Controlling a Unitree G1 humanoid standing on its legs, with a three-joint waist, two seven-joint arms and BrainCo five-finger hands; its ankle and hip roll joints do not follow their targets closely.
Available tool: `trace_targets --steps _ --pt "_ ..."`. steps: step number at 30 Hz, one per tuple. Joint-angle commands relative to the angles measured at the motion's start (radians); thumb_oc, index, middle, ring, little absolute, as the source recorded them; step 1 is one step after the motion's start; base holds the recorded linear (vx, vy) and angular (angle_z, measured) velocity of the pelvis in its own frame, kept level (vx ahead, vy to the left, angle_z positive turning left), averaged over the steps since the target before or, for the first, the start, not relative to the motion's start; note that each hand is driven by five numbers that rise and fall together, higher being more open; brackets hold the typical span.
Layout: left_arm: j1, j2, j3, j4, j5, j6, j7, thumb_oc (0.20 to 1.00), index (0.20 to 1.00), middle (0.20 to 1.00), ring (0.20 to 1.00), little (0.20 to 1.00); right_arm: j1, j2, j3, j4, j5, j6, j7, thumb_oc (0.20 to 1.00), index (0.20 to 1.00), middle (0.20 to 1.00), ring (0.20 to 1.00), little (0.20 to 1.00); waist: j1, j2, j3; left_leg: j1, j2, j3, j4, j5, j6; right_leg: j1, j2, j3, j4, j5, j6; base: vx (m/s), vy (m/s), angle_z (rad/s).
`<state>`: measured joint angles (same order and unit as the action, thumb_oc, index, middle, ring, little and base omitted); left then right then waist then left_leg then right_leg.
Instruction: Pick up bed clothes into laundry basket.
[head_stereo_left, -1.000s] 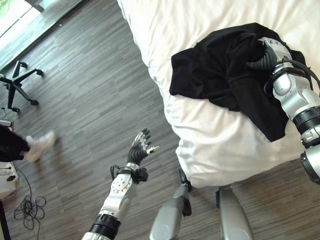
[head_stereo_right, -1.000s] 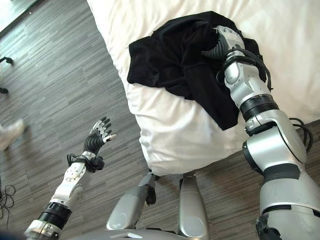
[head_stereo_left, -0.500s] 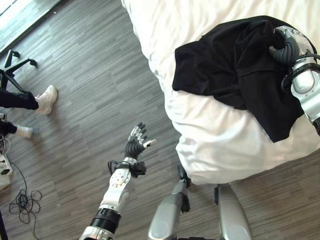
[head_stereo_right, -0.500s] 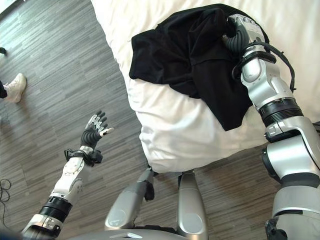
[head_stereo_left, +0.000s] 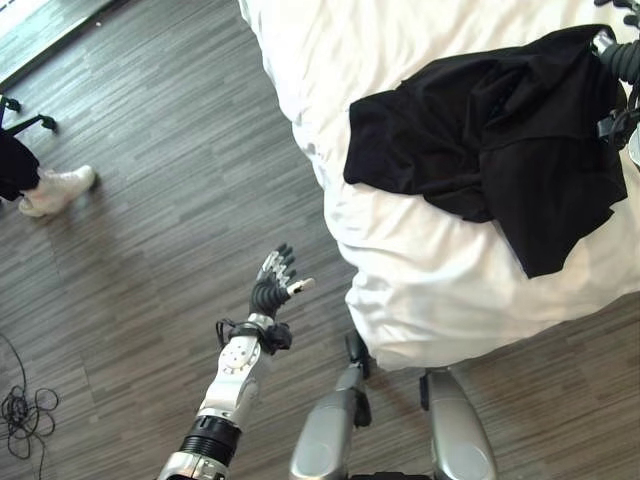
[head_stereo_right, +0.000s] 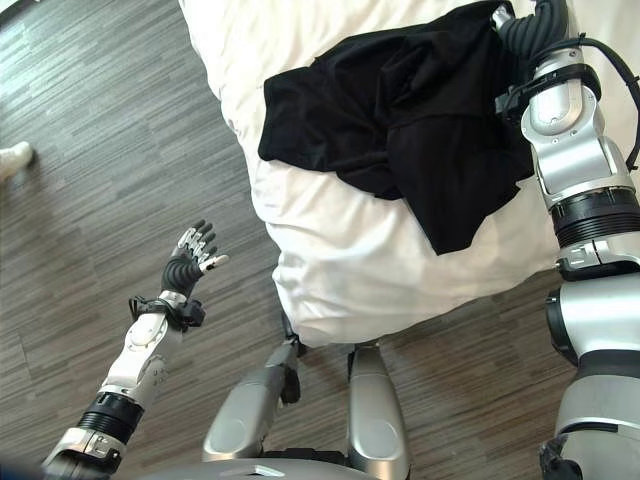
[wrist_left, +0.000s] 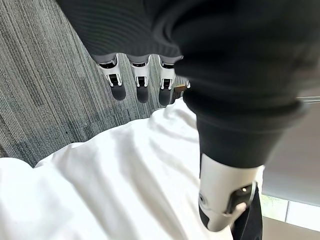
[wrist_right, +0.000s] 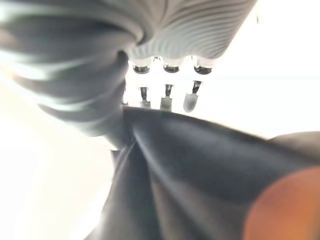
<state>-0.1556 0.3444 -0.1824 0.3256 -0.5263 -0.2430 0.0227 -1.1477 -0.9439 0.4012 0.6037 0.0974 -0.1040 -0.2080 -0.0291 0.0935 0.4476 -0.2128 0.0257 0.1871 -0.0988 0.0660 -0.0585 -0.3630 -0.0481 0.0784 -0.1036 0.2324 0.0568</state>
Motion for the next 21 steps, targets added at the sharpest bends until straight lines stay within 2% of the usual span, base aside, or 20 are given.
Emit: trace_targets --steps 1,5,15,19,20,21 --pt "0.042 0.065 0.011 -0.042 0.02 -0.05 -0.008 1.0 1.0 1.0 1.0 1.0 -0.081 -0.003 0.054 -0.062 0.04 -0.063 -0.014 0.2 0.2 0.2 0.2 0.2 0.007 -0.091 -0.096 0.018 -0.009 0.005 0.012 -0.007 -0.046 0.027 -0.059 0.102 0.018 -0.092 0.067 0.05 0.012 -0.04" --pt "0.043 0.062 0.016 -0.043 0.026 -0.048 -0.003 1.0 1.0 1.0 1.0 1.0 -0.081 -0.007 0.051 -0.125 0.036 -0.065 -0.01 0.2 0.2 0.2 0.2 0.2 0.003 -0.098 -0.099 0.024 -0.01 0.009 0.012 -0.01 -0.043 0.032 -0.059 0.105 0.019 -0.096 0.067 0.03 0.016 -0.04" --pt "0.037 0.057 0.019 -0.031 0.03 -0.048 0.008 1.0 1.0 1.0 1.0 1.0 -0.088 -0.018 0.066 -0.144 0.005 -0.058 -0.006 0.2 0.2 0.2 0.2 0.2 0.004 -0.106 -0.099 0.024 -0.017 0.008 0.012 -0.015 -0.041 0.031 -0.061 0.11 0.021 -0.094 0.069 0.01 0.002 -0.02" --pt "0.03 0.059 0.021 -0.026 0.032 -0.049 0.011 1.0 1.0 1.0 1.0 1.0 -0.069 -0.031 0.119 -0.099 -0.021 -0.03 0.063 0.2 0.2 0.2 0.2 0.2 0.005 -0.109 -0.09 0.018 -0.018 0.008 0.012 -0.013 -0.041 0.026 -0.061 0.111 0.021 -0.091 0.071 0.0 0.0 0.0" --pt "0.027 0.058 0.021 -0.025 0.034 -0.046 0.011 1.0 1.0 1.0 1.0 1.0 -0.077 -0.038 0.148 -0.076 -0.027 -0.018 0.086 0.322 0.322 0.322 0.322 0.322 0.005 -0.11 -0.087 0.017 -0.018 0.008 0.012 -0.012 -0.041 0.026 -0.062 0.11 0.02 -0.09 0.072 0.0 0.0 0.0" --pt "0.026 0.064 0.018 -0.031 0.035 -0.042 0.005 1.0 1.0 1.0 1.0 1.0 -0.095 -0.059 0.208 -0.036 -0.075 0.004 0.121 1.0 1.0 1.0 1.0 1.0 0.009 -0.115 -0.08 0.014 -0.018 0.006 0.012 -0.01 -0.042 0.024 -0.062 0.109 0.02 -0.088 0.07 0.0 0.0 0.0"
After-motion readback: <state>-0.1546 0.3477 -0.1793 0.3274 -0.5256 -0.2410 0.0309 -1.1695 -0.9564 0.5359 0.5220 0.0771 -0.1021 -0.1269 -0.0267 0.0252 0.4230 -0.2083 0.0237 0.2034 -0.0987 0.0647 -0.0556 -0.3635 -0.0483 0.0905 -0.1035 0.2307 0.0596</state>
